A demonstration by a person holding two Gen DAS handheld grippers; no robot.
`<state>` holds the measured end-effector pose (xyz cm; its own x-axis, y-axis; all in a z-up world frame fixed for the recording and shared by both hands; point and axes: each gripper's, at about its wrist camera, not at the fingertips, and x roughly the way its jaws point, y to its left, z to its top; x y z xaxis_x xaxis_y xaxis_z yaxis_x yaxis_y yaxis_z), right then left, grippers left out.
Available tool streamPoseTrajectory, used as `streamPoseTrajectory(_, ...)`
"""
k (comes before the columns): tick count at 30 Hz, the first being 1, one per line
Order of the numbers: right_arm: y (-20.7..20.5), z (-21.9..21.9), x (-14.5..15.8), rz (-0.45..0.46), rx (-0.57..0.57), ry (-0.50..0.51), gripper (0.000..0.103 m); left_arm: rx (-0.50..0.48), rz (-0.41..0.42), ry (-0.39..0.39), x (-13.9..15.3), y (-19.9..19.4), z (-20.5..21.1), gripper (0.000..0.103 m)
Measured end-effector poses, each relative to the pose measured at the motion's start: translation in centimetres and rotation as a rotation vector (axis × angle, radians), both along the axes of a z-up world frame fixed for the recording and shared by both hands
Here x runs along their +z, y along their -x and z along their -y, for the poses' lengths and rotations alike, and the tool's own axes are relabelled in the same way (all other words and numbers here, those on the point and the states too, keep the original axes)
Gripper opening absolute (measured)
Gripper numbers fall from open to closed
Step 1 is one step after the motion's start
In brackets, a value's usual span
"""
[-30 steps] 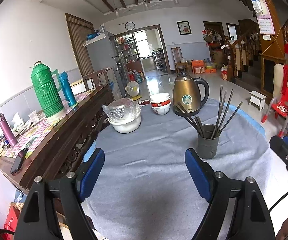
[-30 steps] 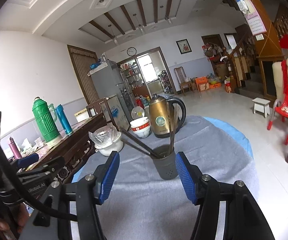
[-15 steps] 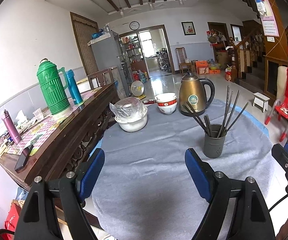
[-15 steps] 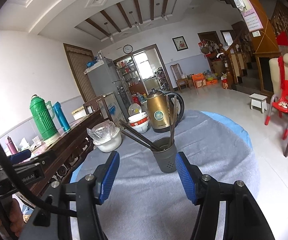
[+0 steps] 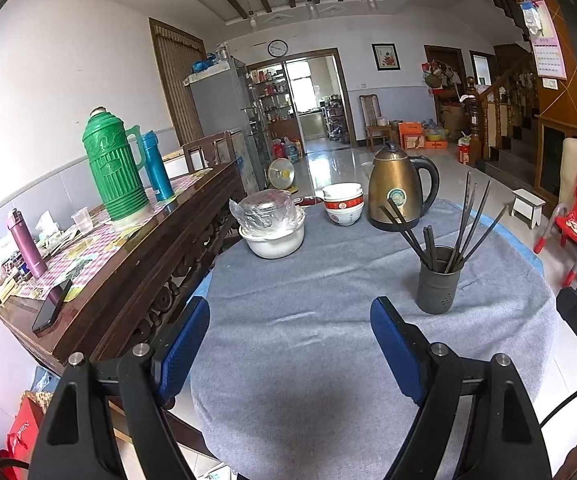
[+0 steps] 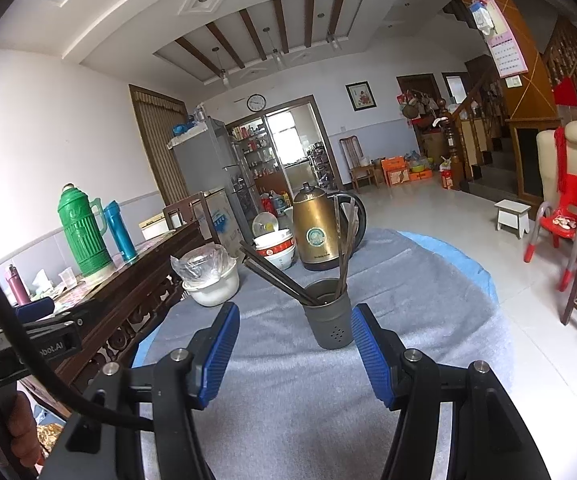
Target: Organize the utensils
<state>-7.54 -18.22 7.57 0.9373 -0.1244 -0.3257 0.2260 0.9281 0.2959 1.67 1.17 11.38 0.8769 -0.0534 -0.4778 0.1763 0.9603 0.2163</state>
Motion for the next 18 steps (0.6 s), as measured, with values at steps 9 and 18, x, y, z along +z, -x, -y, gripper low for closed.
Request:
streamPoseTrajectory(9,0.0,-0.3,-0.2,-0.011,-0.002,0.014,0.063,0.019,0.003,0.013,-0.1,-0.1,-1.0,0.083)
streamPoseTrajectory(18,0.0,-0.5,-0.1,-0.008,-0.002,0.018,0.063,0.032,0.007,0.021,0.0,-0.2,-1.7,0.083)
